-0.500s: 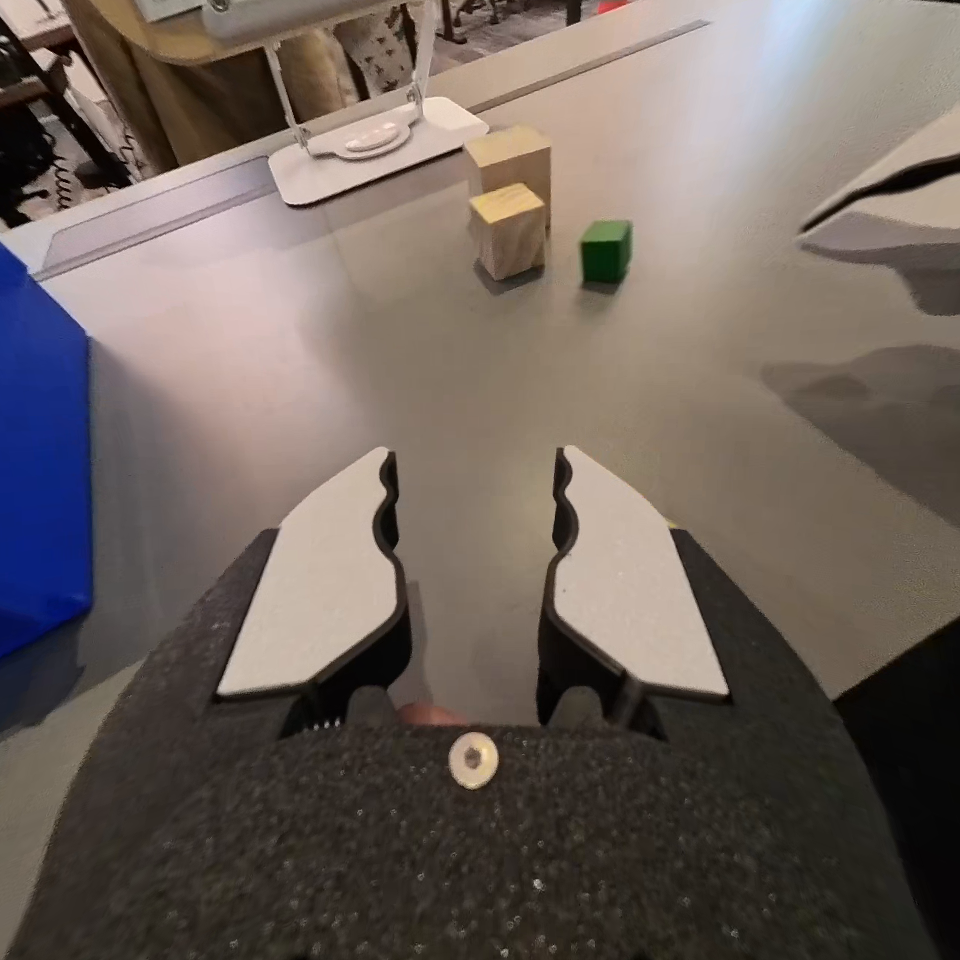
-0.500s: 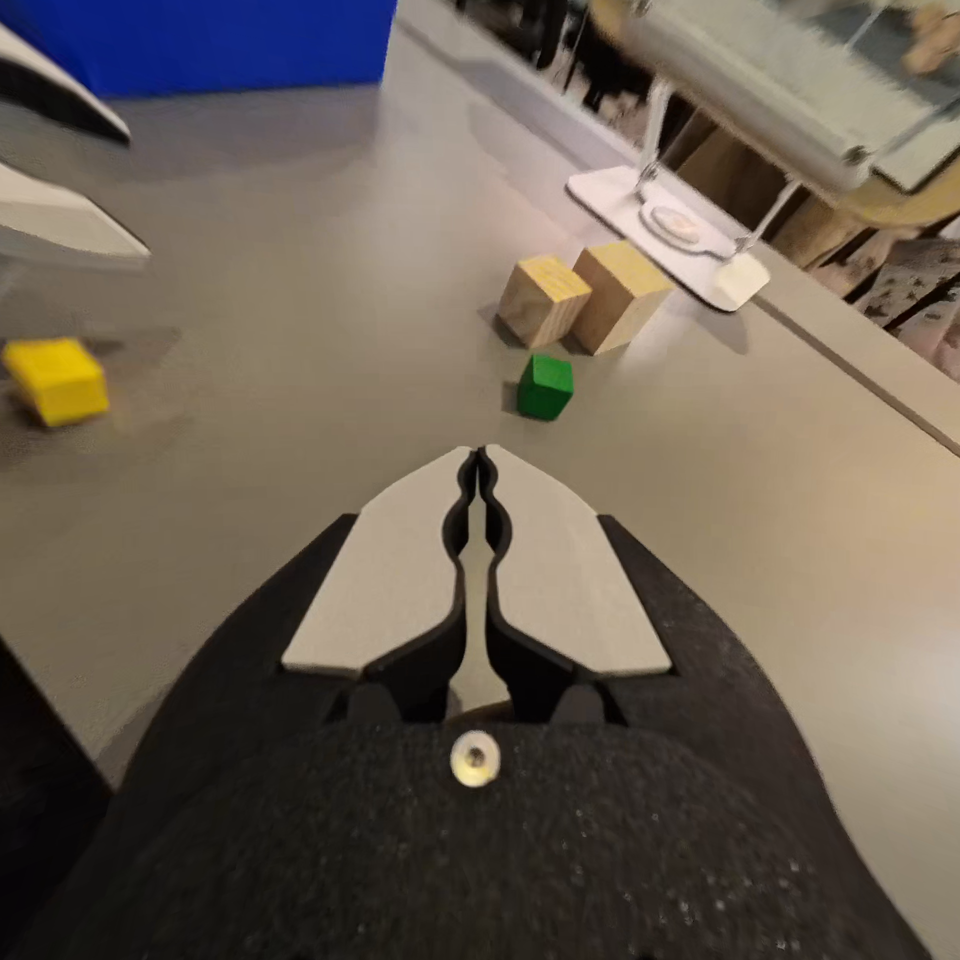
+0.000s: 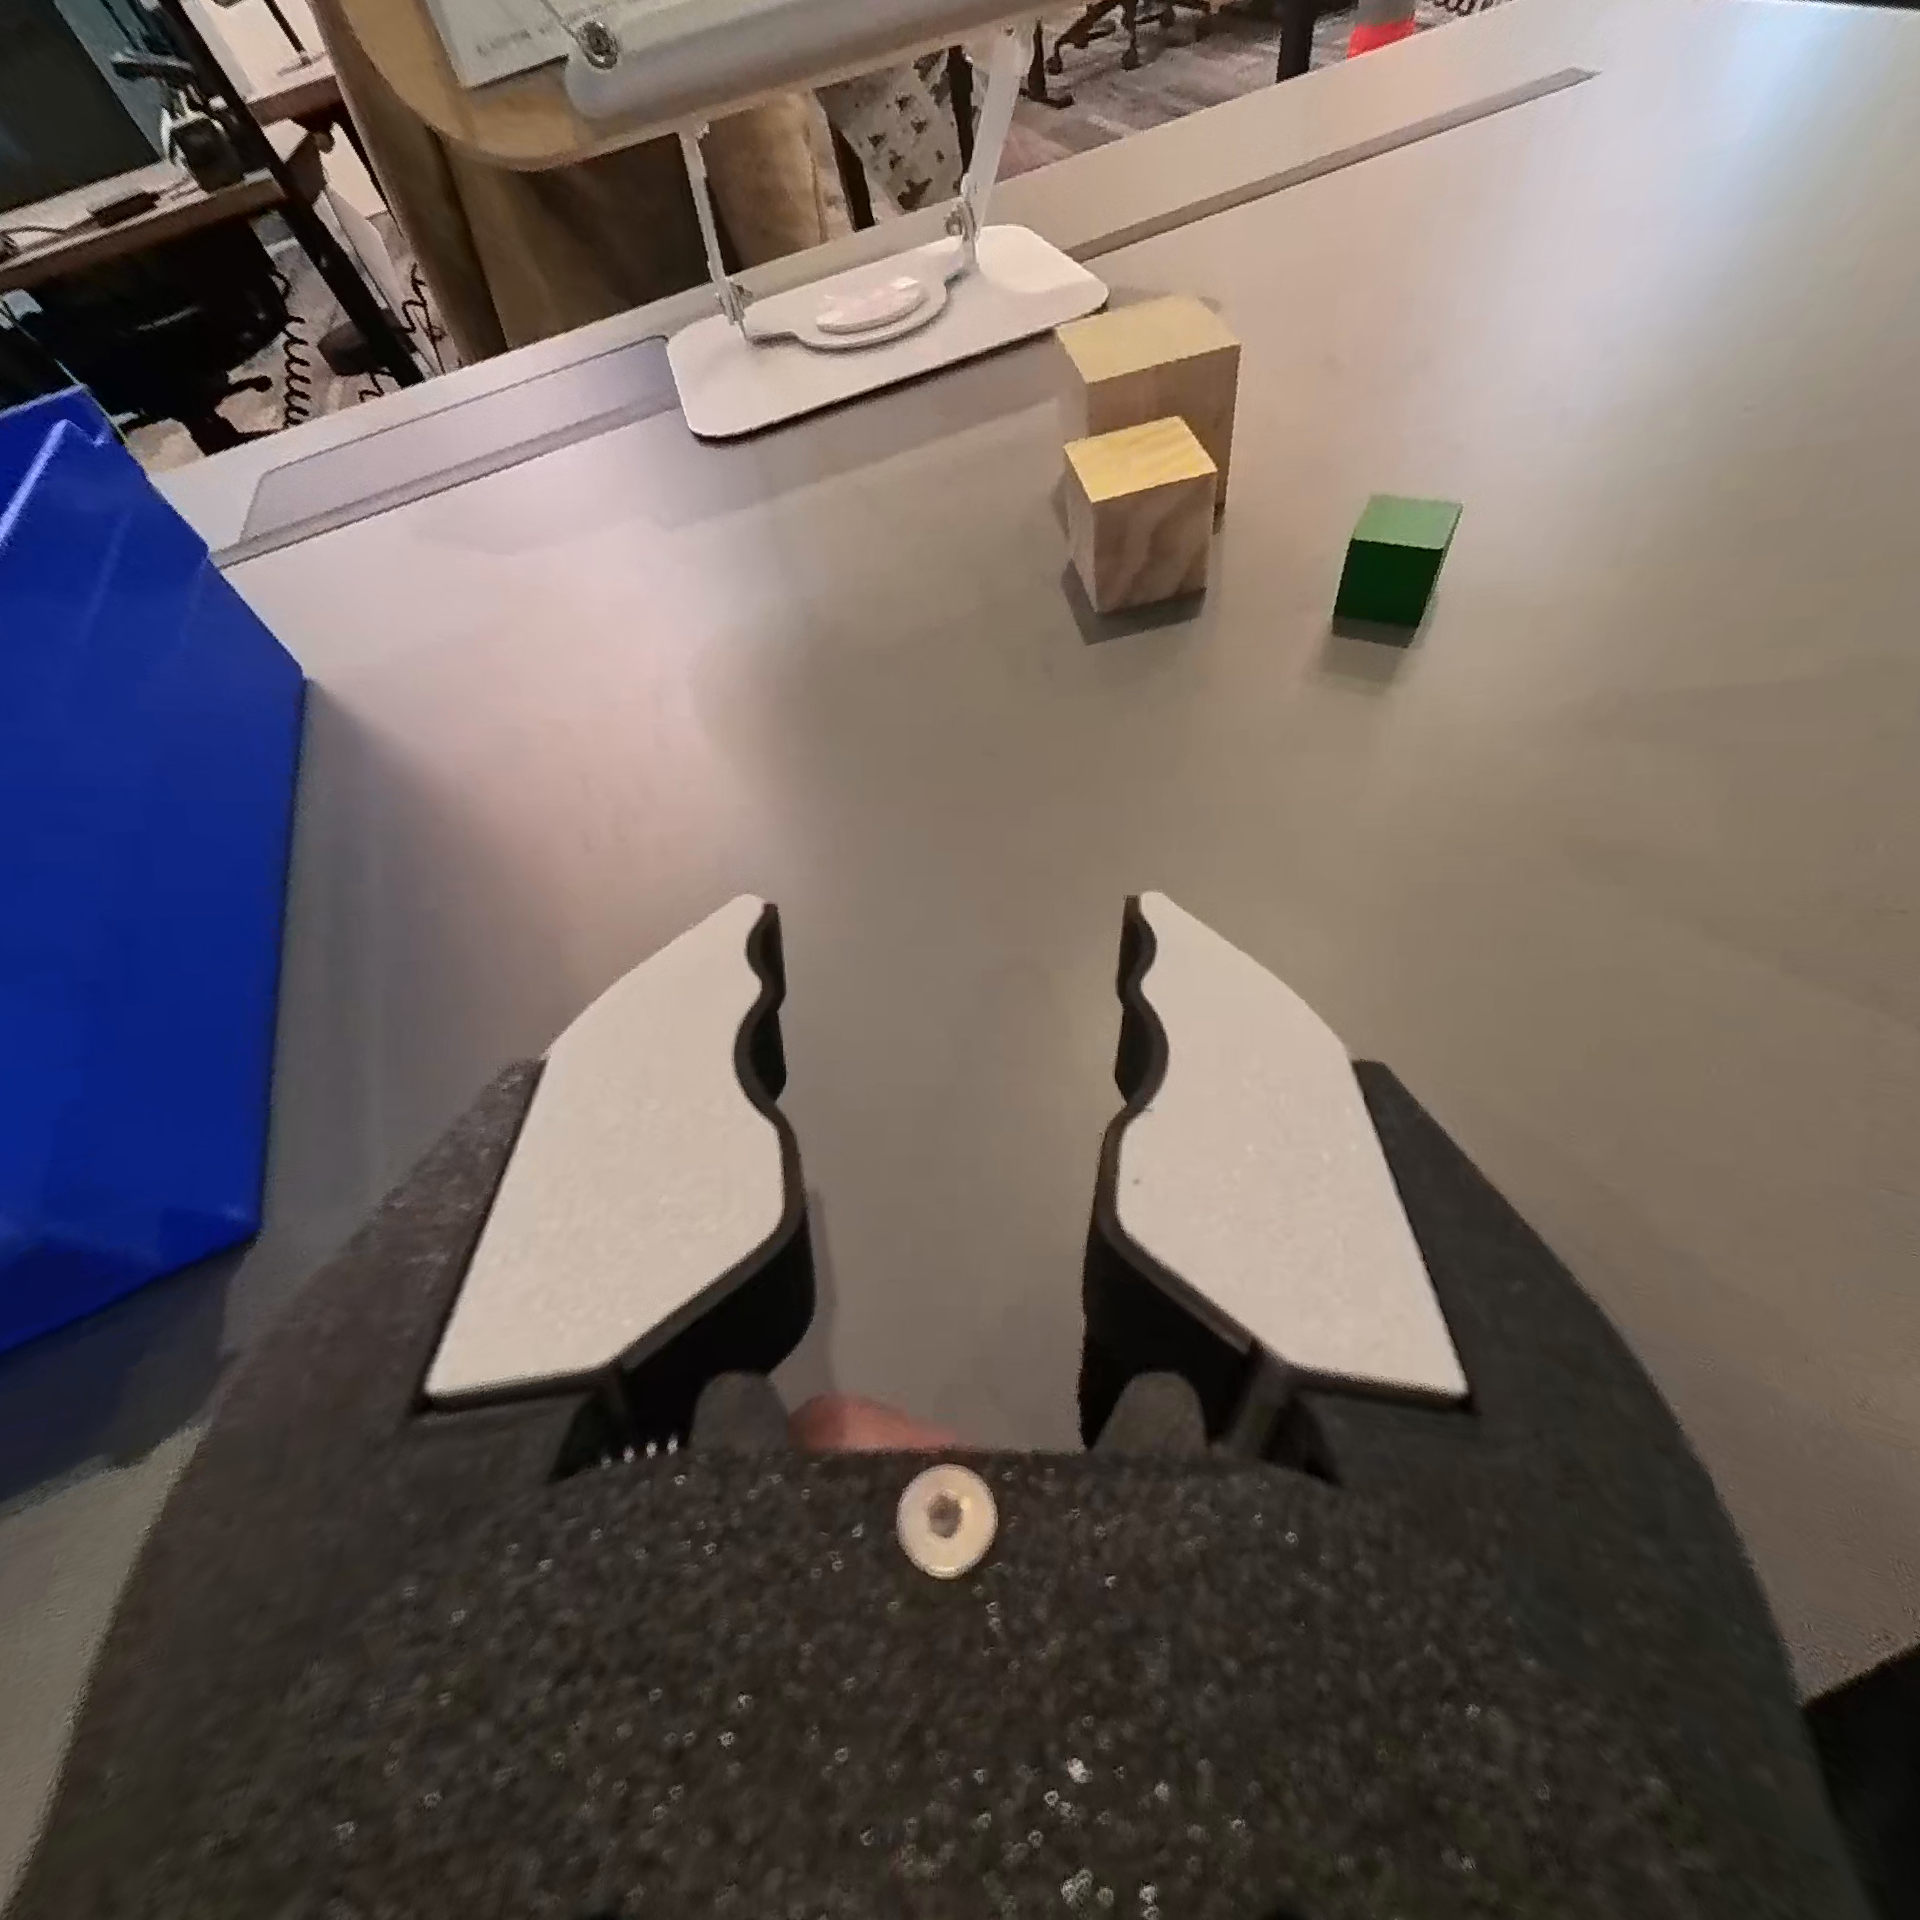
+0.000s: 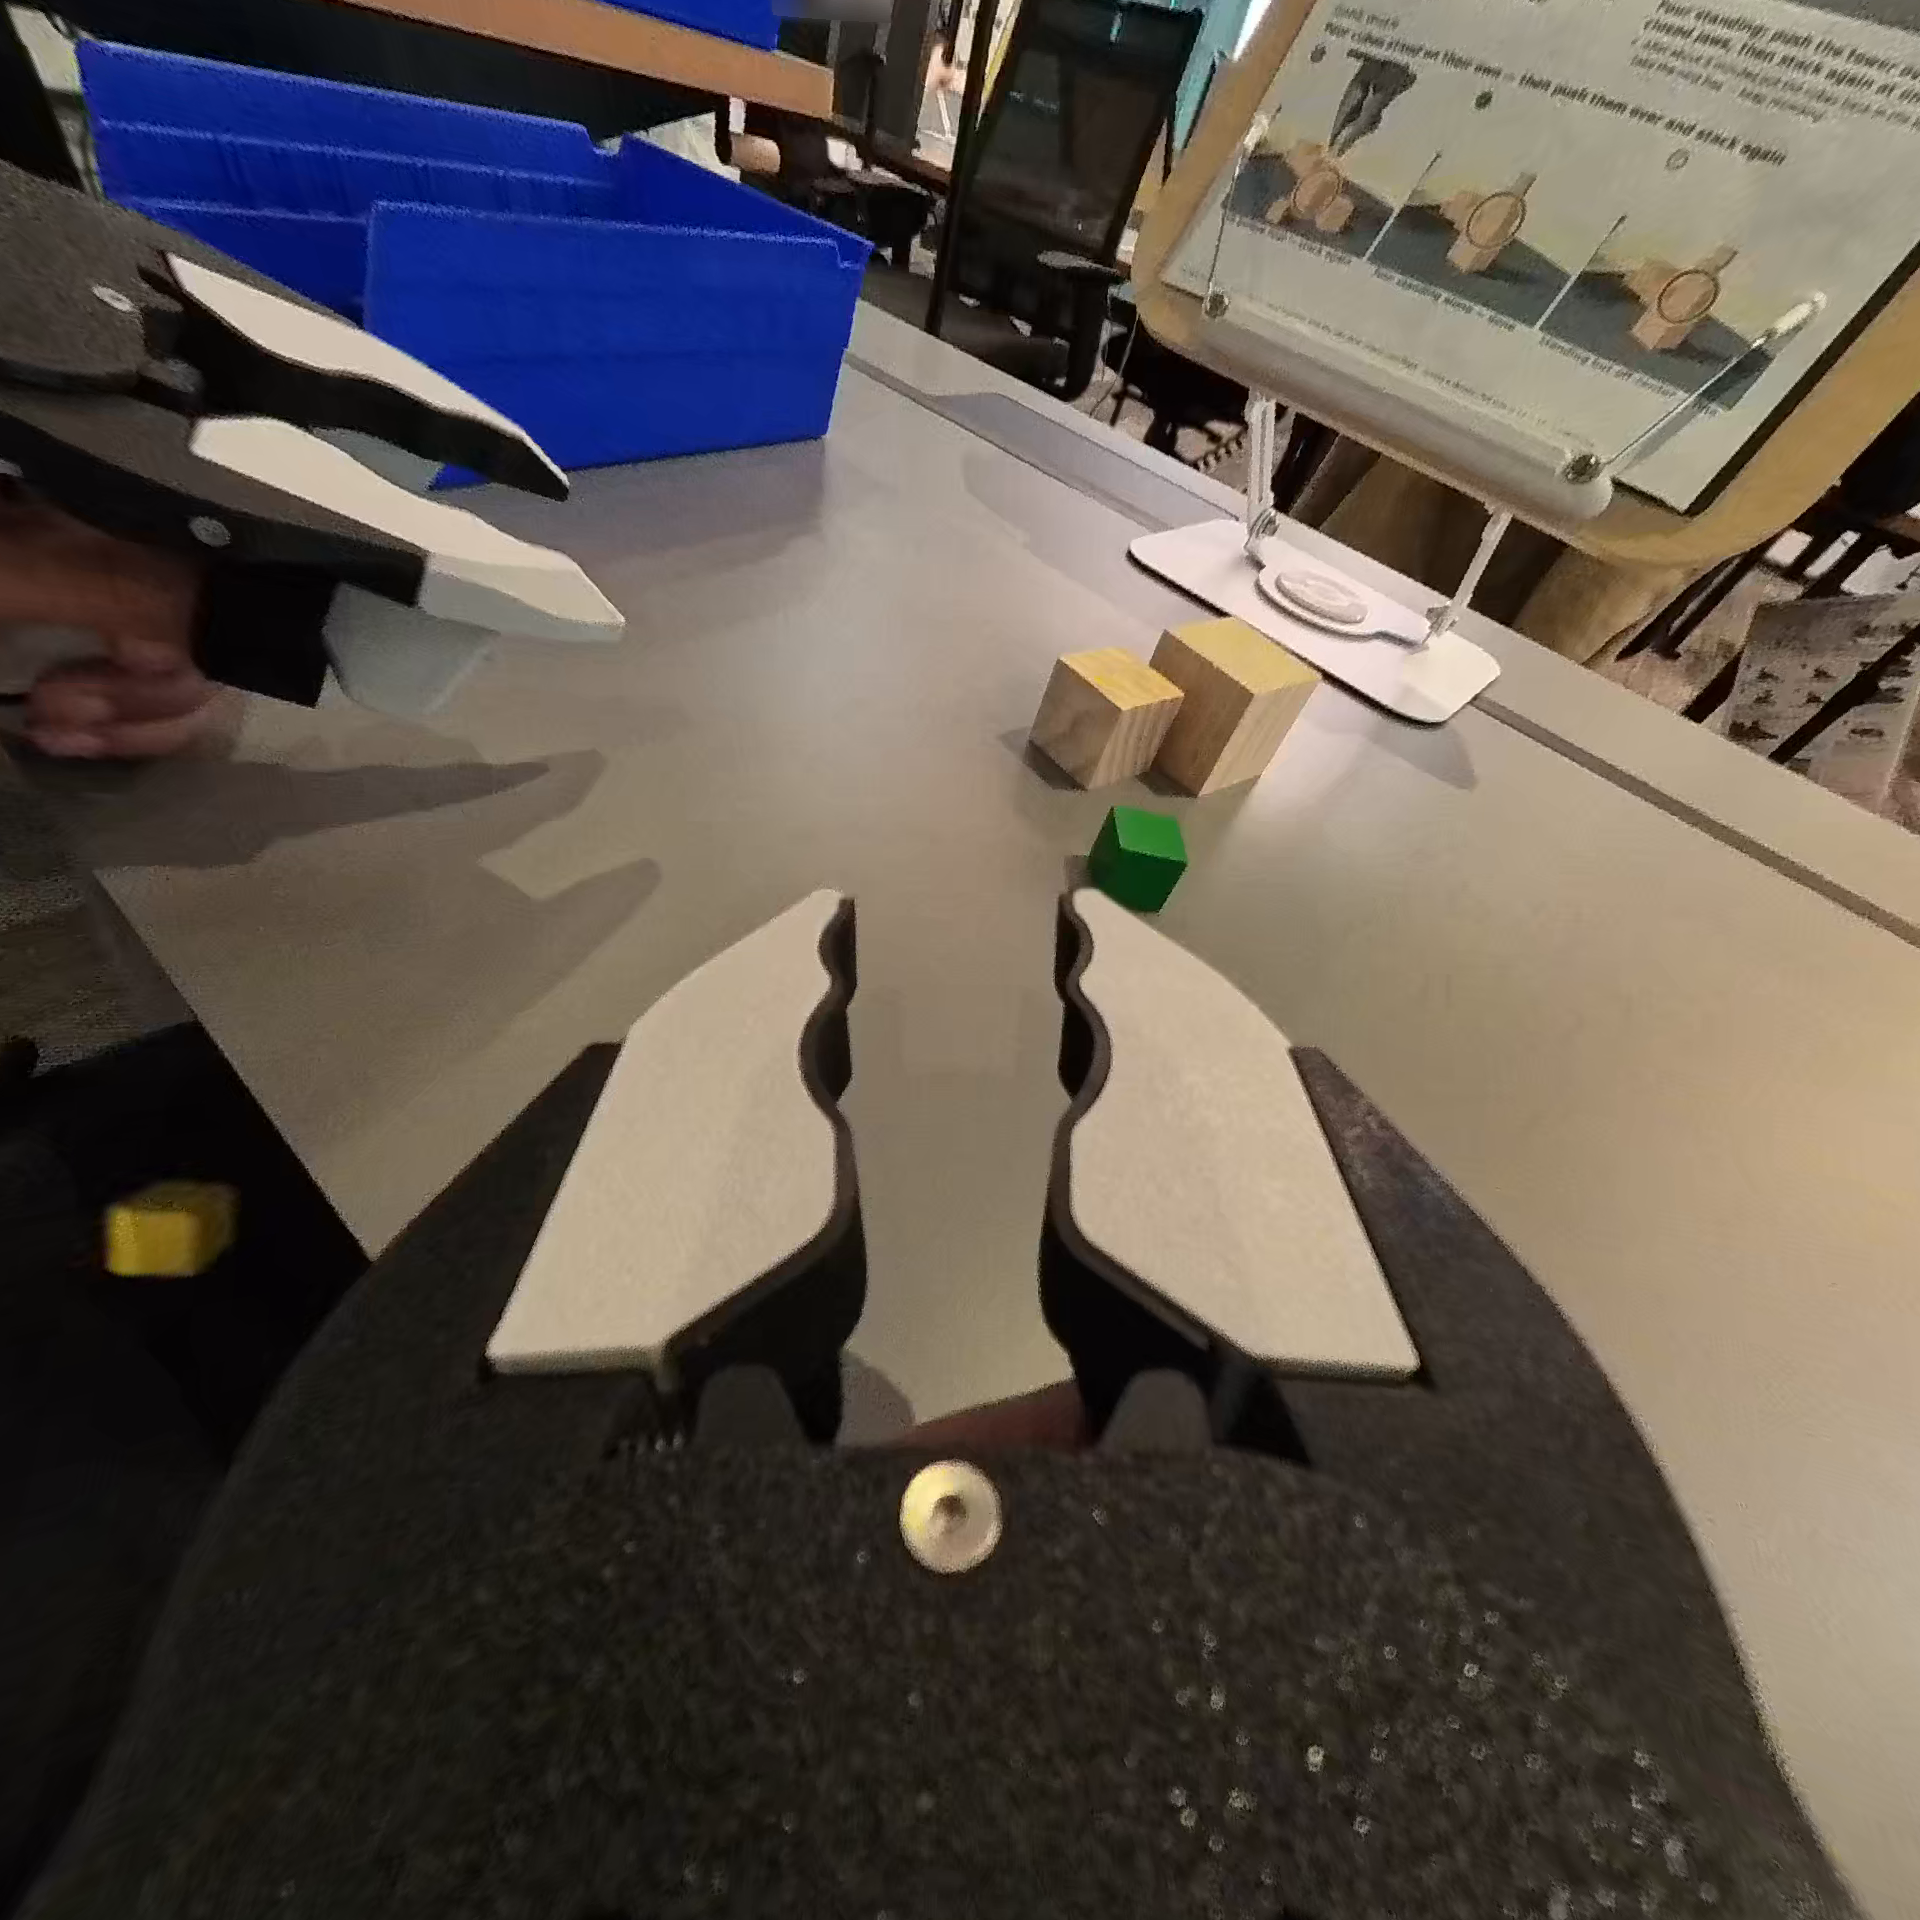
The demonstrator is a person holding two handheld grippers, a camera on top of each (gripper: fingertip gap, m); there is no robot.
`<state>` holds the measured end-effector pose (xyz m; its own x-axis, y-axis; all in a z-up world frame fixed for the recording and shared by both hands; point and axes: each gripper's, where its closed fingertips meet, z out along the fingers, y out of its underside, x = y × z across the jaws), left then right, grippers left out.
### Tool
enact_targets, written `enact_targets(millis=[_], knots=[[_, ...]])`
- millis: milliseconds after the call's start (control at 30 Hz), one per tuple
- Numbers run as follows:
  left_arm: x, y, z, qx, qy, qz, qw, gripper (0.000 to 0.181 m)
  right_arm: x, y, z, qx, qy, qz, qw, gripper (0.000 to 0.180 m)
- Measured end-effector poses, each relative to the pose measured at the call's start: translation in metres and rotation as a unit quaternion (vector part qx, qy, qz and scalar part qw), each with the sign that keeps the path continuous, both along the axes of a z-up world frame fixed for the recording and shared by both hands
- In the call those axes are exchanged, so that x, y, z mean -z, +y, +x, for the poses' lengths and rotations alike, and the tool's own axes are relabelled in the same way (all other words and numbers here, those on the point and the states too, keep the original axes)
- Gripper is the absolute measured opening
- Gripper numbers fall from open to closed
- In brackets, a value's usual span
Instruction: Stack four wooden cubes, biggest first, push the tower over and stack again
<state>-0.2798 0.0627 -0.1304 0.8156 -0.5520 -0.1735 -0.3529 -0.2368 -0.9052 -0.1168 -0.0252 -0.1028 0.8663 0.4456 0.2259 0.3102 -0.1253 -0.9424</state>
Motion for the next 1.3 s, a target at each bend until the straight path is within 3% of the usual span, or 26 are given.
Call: enact_targets(millis=[300,600,1300], knots=[[-0.002,-0.007,0.007,0.022,0.02,0.026,0.999,0.061,0.009,0.008,0.011,0.012,0.023,-0.027,0.999,0.034],[0.001,-0.003,0.011,0.04,0.003,-0.004,0.999,0.061,0.015,0.021,0.006,0.007,0.024,-0.049,0.998,0.031],[-0.001,0.0,0.008,0.025,0.006,0.01,1.0,0.062,0.013,0.017,0.019,0.025,0.027,-0.05,0.998,0.033]])
